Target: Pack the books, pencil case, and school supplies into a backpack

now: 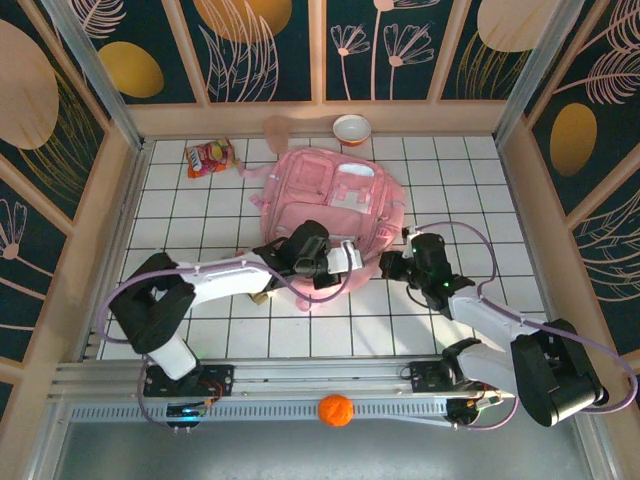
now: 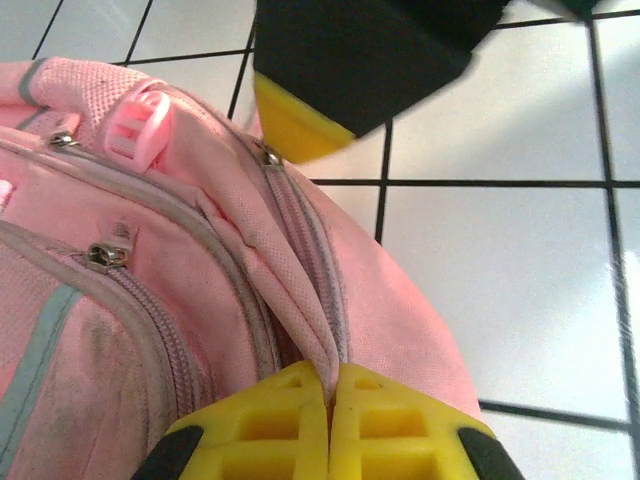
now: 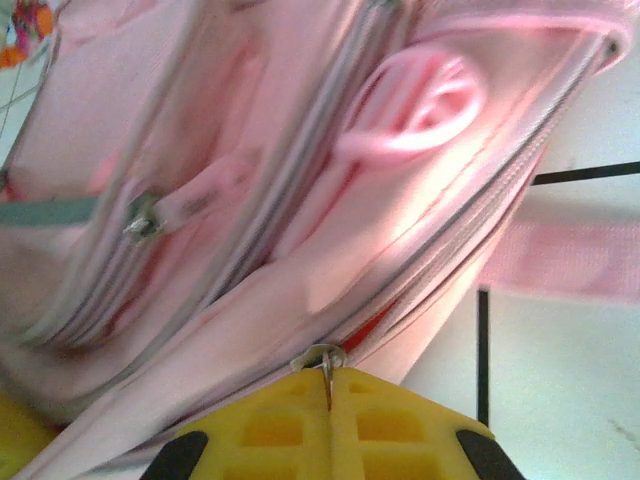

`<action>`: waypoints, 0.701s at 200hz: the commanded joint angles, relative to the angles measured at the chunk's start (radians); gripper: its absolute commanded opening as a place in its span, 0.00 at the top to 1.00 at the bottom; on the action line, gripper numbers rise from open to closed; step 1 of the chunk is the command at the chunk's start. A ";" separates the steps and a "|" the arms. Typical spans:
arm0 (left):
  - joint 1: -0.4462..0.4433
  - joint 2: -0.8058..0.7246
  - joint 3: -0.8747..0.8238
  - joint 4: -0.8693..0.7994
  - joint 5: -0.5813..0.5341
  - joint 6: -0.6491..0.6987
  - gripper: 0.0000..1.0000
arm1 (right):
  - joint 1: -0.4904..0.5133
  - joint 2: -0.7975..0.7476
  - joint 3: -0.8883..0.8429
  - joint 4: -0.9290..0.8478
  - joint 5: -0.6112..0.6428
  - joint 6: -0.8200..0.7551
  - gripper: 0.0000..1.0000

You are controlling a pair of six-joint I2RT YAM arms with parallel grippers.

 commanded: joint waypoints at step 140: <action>0.003 -0.218 -0.057 0.000 0.202 0.068 1.00 | -0.307 0.362 0.133 0.350 -0.043 0.010 1.00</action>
